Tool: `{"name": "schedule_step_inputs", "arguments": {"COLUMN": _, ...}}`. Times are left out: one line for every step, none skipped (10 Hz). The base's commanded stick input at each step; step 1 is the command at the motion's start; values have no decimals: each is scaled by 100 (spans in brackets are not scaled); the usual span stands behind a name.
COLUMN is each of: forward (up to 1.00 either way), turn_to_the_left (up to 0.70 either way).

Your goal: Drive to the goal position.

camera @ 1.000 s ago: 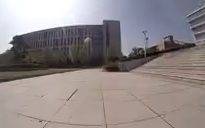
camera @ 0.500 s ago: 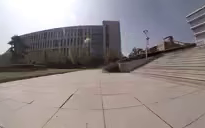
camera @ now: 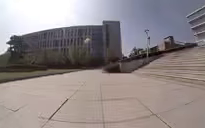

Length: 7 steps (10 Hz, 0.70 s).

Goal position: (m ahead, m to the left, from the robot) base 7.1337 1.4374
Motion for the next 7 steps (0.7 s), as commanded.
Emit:
{"name": "schedule_step_inputs", "arguments": {"forward": 70, "turn_to_the_left": 0}}
{"name": "schedule_step_inputs", "arguments": {"forward": 70, "turn_to_the_left": 0}}
{"name": "schedule_step_inputs", "arguments": {"forward": 70, "turn_to_the_left": 0}}
{"name": "schedule_step_inputs", "arguments": {"forward": 70, "turn_to_the_left": 0}}
{"name": "schedule_step_inputs", "arguments": {"forward": 70, "turn_to_the_left": 0}}
{"name": "schedule_step_inputs", "arguments": {"forward": 70, "turn_to_the_left": 0}}
{"name": "schedule_step_inputs", "arguments": {"forward": 70, "turn_to_the_left": 0}}
